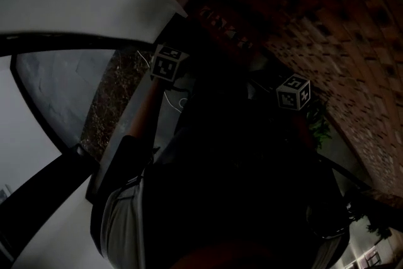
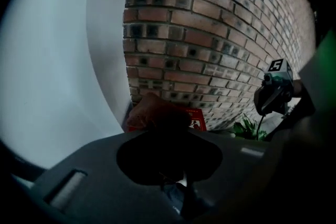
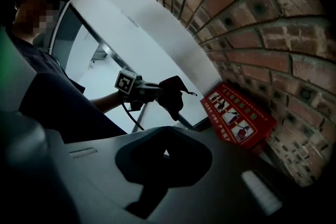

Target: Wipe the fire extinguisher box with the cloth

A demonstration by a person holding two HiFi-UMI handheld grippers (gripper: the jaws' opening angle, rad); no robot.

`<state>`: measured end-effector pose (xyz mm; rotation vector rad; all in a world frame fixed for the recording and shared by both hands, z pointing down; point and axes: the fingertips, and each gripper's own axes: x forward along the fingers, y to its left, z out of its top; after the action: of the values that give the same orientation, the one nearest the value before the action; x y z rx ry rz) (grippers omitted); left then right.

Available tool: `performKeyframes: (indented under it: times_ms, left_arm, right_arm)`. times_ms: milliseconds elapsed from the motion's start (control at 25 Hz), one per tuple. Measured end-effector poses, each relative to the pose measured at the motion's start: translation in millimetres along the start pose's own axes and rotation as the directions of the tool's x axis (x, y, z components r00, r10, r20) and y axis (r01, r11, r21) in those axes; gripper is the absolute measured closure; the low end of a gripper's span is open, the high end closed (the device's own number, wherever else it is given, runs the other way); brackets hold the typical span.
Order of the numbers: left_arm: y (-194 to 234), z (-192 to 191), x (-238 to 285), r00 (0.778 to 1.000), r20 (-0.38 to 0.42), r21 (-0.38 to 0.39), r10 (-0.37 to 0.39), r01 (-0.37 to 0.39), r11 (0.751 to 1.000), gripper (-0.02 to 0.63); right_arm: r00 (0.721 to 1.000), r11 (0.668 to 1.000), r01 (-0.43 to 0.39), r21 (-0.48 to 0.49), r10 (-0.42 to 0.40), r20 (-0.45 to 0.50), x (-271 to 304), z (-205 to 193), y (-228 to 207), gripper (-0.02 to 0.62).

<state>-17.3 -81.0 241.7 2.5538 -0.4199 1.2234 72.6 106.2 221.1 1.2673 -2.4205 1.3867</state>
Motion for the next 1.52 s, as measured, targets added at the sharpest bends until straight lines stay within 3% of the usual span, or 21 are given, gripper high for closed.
performKeyframes:
  times_ms: [240, 440, 640, 760, 920, 1040, 1240, 1520]
  left_arm:
    - [65.9, 25.1, 53.6, 0.997, -0.054, 0.094, -0.054, 0.059, 0.994, 0.557]
    - [88.7, 2.9, 105.1, 0.976, -0.169, 0.078, -0.14, 0.155, 0.985, 0.557]
    - [114.4, -15.0, 158.0, 0.967, -0.25, 0.074, -0.056, 0.077, 0.994, 0.557]
    - [119.8, -17.7, 181.2, 0.967, -0.255, 0.074, -0.012, 0.032, 0.997, 0.557]
    - [114.8, -31.9, 198.6, 0.949, -0.316, 0.092, 0.013, 0.017, 0.996, 0.557]
    - [106.8, -48.7, 207.5, 0.929, -0.371, 0.062, 0.0, 0.024, 0.998, 0.557]
    - [98.1, -57.1, 224.7, 0.932, -0.362, 0.089, 0.006, 0.028, 0.996, 0.557]
    - [117.1, -52.3, 232.2, 0.935, -0.341, 0.192, 0.093, -0.028, 0.981, 0.557]
  right_arm:
    - [0.994, 0.995, 0.06, 0.084, -0.067, 0.089, 48.0, 46.9, 2.3, 0.597]
    - [0.985, 0.98, 0.135, 0.148, -0.149, 0.09, 71.6, 37.6, 16.5, 0.597]
    - [0.969, 0.958, 0.214, 0.188, -0.234, 0.086, 55.5, 9.8, 6.8, 0.597]
    - [0.957, 0.932, 0.23, 0.281, -0.269, 0.106, 47.1, 3.2, 8.7, 0.597]
    - [0.947, 0.927, 0.266, 0.263, -0.302, 0.108, 42.8, 5.1, 14.7, 0.597]
    - [0.945, 0.921, 0.273, 0.278, -0.311, 0.103, 41.0, -1.9, 16.7, 0.597]
    - [0.943, 0.918, 0.286, 0.276, -0.321, 0.091, 34.7, -6.0, 19.9, 0.597]
    - [0.937, 0.9, 0.295, 0.32, -0.338, 0.089, 15.8, -21.9, 18.2, 0.597]
